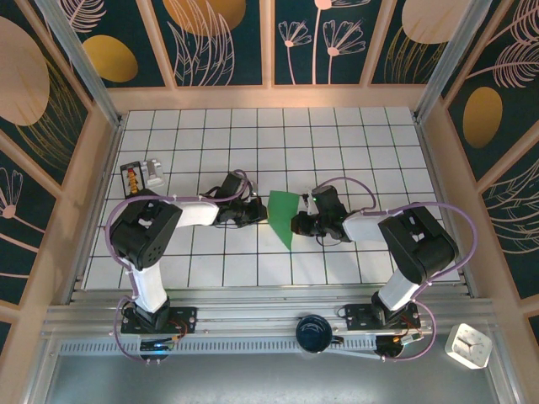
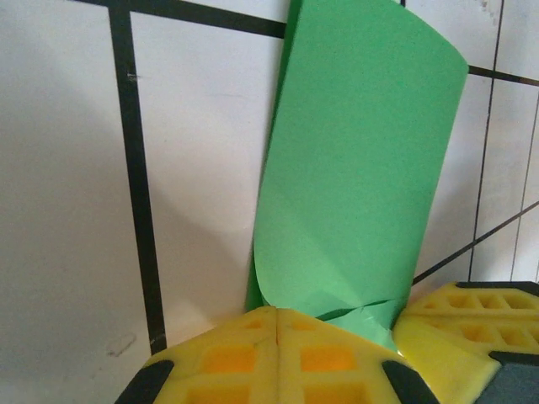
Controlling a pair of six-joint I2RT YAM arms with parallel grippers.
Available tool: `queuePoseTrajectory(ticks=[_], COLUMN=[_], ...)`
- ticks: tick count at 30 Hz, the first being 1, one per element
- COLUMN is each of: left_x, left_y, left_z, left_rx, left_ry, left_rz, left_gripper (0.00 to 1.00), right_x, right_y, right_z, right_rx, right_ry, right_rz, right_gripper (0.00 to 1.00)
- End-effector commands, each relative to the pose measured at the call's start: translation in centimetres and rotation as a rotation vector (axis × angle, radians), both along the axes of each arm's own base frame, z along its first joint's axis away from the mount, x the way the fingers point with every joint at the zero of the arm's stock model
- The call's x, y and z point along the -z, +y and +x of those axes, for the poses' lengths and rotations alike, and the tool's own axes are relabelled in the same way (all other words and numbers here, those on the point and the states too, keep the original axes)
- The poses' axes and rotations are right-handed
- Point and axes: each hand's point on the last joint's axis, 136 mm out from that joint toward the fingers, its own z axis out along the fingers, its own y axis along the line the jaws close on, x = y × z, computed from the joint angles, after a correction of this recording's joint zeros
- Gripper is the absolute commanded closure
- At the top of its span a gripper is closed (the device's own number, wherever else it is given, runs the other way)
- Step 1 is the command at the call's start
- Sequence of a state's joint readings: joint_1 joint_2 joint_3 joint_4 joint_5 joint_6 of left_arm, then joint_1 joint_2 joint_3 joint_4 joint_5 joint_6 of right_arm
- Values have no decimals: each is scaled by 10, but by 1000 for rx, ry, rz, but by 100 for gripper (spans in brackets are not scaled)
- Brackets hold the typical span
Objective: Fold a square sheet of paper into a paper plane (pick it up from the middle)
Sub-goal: Third fold the triangle at the center of the table, then fourth fold the wing at the center of the table.
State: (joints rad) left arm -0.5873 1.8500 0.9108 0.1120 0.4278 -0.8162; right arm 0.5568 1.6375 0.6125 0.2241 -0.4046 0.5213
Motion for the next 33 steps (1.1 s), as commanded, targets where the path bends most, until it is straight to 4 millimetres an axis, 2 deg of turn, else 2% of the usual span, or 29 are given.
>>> queuePoseTrajectory(ticks=[1, 6, 11, 13, 17, 20, 26, 33], left_x=[-22, -28, -27, -37, -38, -38, -41, -44], left_y=[4, 7, 12, 13, 17, 18, 18, 16], left_z=[1, -6, -8, -7, -8, -11, -15, -15], left_rx=[-22, -46, -73, -87, -124, -148, -176, -182], left_ry=[-20, -3, 7, -16, -10, 3, 25, 34], left_rz=[-13, -35, -24, -36, -47, -67, -112, -129], left_gripper=[100, 100, 100, 100, 100, 100, 100, 100], right_x=[2, -19, -33, -38, -47, -52, -53, -42], right_y=[-1, 12, 23, 27, 37, 46, 58, 58], right_z=[-3, 3, 2, 1, -5, -10, -19, -23], right_rx=[-54, -116, -159, -166, -174, -160, -95, 3], right_ry=[3, -73, -138, -171, -236, -283, -337, -377], right_rz=[-33, -26, -39, -52, -86, -119, -208, -389], right_gripper=[90, 85, 79, 75, 65, 63, 58, 56])
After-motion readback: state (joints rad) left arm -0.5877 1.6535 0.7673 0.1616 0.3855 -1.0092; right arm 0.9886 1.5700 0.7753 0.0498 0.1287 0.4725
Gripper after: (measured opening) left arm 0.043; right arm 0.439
